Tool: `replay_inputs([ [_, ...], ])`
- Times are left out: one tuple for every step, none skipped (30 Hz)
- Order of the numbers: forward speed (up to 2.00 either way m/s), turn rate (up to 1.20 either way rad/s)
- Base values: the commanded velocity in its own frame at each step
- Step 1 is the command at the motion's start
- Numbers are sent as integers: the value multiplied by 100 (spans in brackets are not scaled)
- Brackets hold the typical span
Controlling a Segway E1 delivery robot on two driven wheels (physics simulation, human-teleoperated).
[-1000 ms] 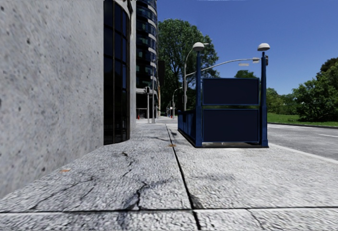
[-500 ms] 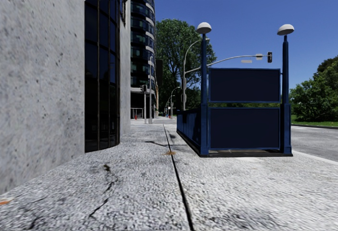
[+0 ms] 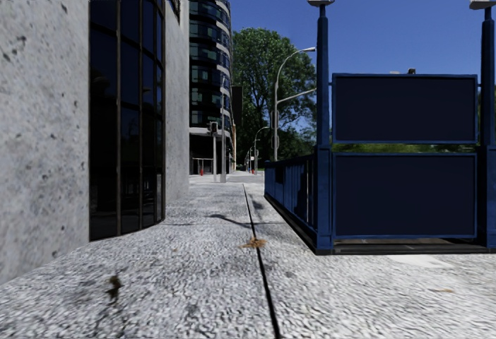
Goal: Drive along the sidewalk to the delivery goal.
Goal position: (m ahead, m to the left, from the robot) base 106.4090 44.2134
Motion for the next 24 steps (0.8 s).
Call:
replay_inputs([
  [192,0],
  [192,0],
  [192,0],
  [192,0],
  [192,0],
  [192,0],
  [192,0],
  [192,0],
  [192,0],
  [192,0],
  [192,0],
  [192,0],
  [192,0],
  [192,0],
  [192,9],
  [192,34],
  [192,53],
  [192,59],
  [192,49],
  [192,49],
  [192,7],
  [192,0],
  [192,0],
  [192,0],
])
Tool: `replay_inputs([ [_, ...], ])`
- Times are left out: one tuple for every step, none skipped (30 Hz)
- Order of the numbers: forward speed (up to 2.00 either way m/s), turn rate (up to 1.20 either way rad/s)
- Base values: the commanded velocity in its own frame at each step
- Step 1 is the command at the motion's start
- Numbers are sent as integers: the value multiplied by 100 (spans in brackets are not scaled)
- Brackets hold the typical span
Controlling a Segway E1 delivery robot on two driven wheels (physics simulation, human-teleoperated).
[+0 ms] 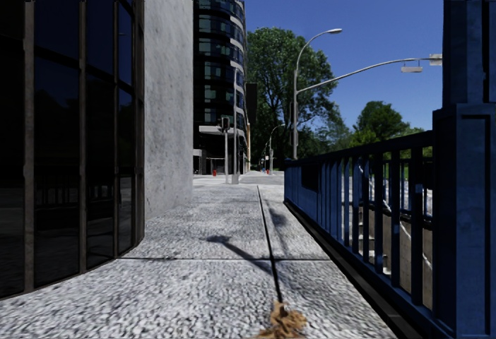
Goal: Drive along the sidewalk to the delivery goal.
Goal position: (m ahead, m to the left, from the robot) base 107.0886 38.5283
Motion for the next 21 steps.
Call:
replay_inputs([
  [192,0],
  [192,0],
  [192,0],
  [192,0],
  [192,0],
  [192,0],
  [192,0],
  [192,0],
  [192,0],
  [192,0],
  [192,0],
  [192,0],
  [192,0],
  [192,0],
  [192,0],
  [192,0],
  [192,0],
  [192,0],
  [192,0],
  [192,0],
  [192,0],
])
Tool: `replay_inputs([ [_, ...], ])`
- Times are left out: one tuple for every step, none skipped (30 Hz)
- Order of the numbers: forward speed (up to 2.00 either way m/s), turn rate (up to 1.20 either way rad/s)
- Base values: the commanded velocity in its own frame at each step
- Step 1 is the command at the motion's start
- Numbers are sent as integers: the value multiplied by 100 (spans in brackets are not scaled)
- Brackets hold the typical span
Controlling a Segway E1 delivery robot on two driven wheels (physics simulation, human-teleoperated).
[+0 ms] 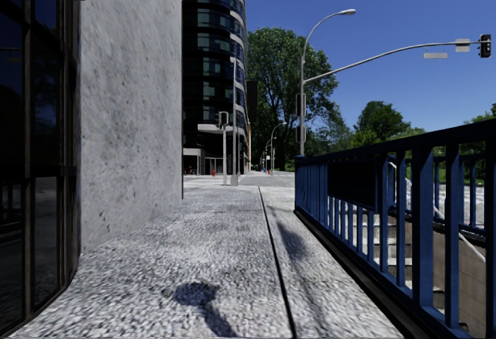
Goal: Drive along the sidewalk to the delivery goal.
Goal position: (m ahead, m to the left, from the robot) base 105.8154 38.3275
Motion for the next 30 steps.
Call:
replay_inputs([
  [192,0],
  [192,0],
  [192,0],
  [192,0],
  [192,0],
  [192,0],
  [192,0],
  [192,0],
  [192,0],
  [192,0],
  [192,0],
  [192,0],
  [192,0],
  [192,0],
  [192,0],
  [192,0],
  [192,0],
  [192,0],
  [192,0],
  [192,0],
  [192,0],
  [192,0],
  [193,0],
  [193,0],
  [193,0],
  [193,0],
  [193,0],
  [193,0],
  [193,0],
  [193,0],
])
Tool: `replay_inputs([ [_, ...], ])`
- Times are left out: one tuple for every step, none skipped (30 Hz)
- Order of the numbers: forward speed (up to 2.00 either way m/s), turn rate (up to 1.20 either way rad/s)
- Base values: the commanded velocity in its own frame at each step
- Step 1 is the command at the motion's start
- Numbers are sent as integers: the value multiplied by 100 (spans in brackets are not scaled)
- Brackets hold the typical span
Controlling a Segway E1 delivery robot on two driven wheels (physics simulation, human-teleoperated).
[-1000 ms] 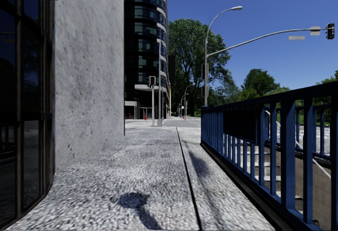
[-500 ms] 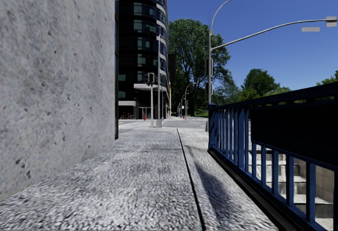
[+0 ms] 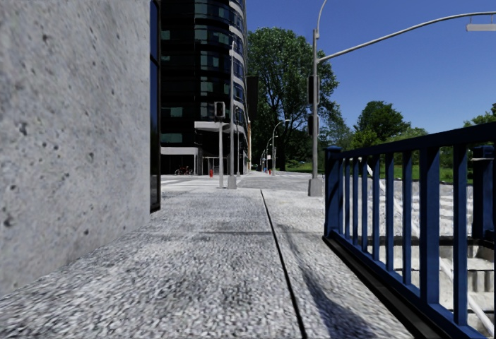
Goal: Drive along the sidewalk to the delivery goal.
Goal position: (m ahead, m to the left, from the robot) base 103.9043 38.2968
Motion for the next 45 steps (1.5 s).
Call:
replay_inputs([
  [193,0],
  [193,0],
  [193,0],
  [193,0],
  [193,0],
  [193,0],
  [193,0],
  [193,0],
  [193,0],
  [193,0],
  [193,0],
  [193,0],
  [193,0],
  [193,0],
  [193,0],
  [193,0],
  [193,0],
  [193,0],
  [193,0],
  [193,0],
  [193,0],
  [193,0],
  [193,0],
  [193,0],
  [193,0],
  [193,0],
  [193,0],
  [193,0],
  [193,0],
  [193,0],
  [193,0],
  [193,0],
  [193,0],
  [193,0],
  [193,0],
  [193,0],
  [193,0],
  [193,0],
  [193,0],
  [193,0],
  [193,0],
  [193,0],
  [193,0],
  [193,0],
  [193,0],
])
